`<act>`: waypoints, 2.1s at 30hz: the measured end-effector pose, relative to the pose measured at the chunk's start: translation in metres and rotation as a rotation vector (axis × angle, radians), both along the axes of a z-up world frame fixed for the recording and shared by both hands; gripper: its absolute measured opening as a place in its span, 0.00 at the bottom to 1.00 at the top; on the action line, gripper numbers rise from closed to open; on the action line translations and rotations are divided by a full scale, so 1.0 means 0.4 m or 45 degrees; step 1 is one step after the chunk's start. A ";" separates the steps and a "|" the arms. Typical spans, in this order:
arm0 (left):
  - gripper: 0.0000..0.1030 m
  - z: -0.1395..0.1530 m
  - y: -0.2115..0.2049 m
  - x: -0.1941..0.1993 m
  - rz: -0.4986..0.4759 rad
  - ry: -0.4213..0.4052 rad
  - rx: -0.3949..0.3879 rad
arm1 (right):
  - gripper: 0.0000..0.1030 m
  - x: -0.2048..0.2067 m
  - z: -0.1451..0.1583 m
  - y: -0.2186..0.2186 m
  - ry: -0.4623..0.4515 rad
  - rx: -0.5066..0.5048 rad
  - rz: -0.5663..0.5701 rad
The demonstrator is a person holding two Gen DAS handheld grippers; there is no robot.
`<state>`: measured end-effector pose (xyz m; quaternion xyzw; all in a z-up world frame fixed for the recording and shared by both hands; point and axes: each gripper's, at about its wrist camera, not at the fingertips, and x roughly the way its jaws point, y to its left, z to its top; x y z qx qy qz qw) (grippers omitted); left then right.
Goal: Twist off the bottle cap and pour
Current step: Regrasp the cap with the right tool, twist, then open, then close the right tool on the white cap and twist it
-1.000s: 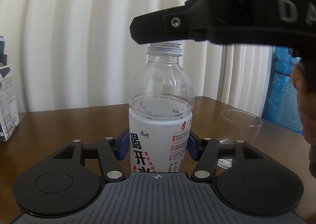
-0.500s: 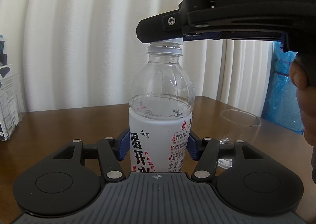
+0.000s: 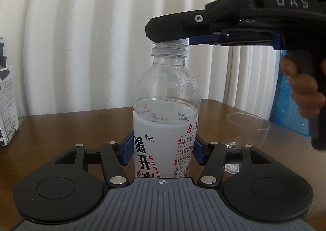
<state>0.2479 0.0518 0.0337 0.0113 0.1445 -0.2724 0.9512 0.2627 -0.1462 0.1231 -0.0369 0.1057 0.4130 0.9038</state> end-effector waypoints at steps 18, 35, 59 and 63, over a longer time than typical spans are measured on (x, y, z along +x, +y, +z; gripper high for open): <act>0.56 0.004 -0.003 -0.001 -0.005 -0.002 0.001 | 0.31 0.041 0.022 -0.015 -0.088 -0.123 0.229; 0.56 0.004 -0.009 -0.004 -0.003 -0.001 0.000 | 0.55 -0.080 -0.016 0.068 -0.272 -0.099 -0.321; 0.56 0.011 -0.019 -0.011 -0.001 0.000 0.001 | 0.31 -0.084 -0.048 0.112 -0.167 -0.051 -0.432; 0.56 0.011 -0.020 -0.011 -0.001 -0.002 0.006 | 0.31 -0.056 -0.035 0.069 -0.088 0.001 -0.311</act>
